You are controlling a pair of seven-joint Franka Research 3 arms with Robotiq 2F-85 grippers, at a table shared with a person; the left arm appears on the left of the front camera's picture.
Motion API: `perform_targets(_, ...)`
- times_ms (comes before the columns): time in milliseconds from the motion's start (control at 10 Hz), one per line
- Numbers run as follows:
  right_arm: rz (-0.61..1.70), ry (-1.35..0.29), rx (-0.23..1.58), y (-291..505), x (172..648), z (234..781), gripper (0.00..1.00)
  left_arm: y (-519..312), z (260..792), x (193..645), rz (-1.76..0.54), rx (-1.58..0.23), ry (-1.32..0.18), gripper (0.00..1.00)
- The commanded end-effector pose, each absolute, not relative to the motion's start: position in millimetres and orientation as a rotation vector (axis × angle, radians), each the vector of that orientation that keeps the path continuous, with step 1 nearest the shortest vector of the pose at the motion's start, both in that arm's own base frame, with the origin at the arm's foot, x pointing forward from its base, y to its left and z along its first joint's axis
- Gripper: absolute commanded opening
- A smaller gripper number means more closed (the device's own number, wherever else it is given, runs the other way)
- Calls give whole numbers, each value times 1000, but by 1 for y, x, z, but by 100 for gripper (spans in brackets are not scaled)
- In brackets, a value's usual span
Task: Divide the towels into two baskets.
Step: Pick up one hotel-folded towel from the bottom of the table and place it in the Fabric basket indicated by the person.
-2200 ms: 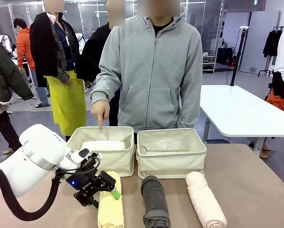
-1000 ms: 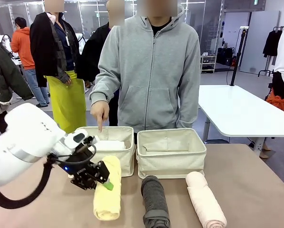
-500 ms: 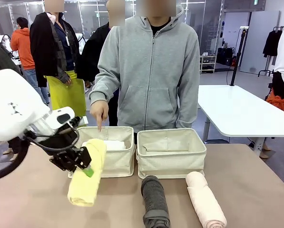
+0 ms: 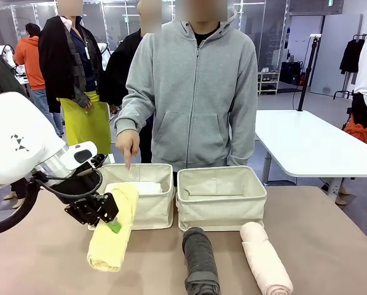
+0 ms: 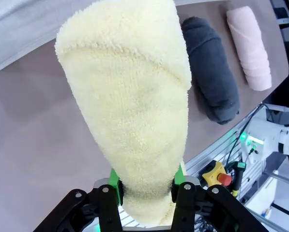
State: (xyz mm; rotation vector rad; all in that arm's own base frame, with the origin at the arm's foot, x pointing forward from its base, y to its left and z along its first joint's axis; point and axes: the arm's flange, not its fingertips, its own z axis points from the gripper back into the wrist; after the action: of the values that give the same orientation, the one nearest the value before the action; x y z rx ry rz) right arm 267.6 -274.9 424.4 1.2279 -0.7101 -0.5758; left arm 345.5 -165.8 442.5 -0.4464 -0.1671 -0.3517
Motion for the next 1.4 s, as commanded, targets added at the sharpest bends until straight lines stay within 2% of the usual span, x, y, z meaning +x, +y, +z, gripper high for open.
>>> perform_targets(0,-569,-729,1242,-275,266,426,100,-160,469,353,-438,-328,-278,45)
perform_targets(300,-569,-729,1242,-275,266,426,100,-145,514,394,-637,-157,-377,45)
perform_targets(500,-569,-729,1242,-275,266,426,100,-138,537,424,-880,-73,-418,45)
perform_targets(700,-569,-729,1242,-275,266,426,100,-124,559,440,-1267,-83,-392,45)
perform_targets(800,-569,-729,1242,-275,266,426,100,-123,564,443,-1352,-67,-376,45)
perform_targets(1000,-569,-729,1242,-275,266,426,100,-123,559,433,-1423,-44,-294,45)
perform_targets(1100,-569,-729,1242,-275,266,426,100,-130,557,440,-1341,-43,-360,45)
perform_targets(1300,-569,-729,1242,-275,266,426,100,-130,557,440,-1341,-43,-360,45)
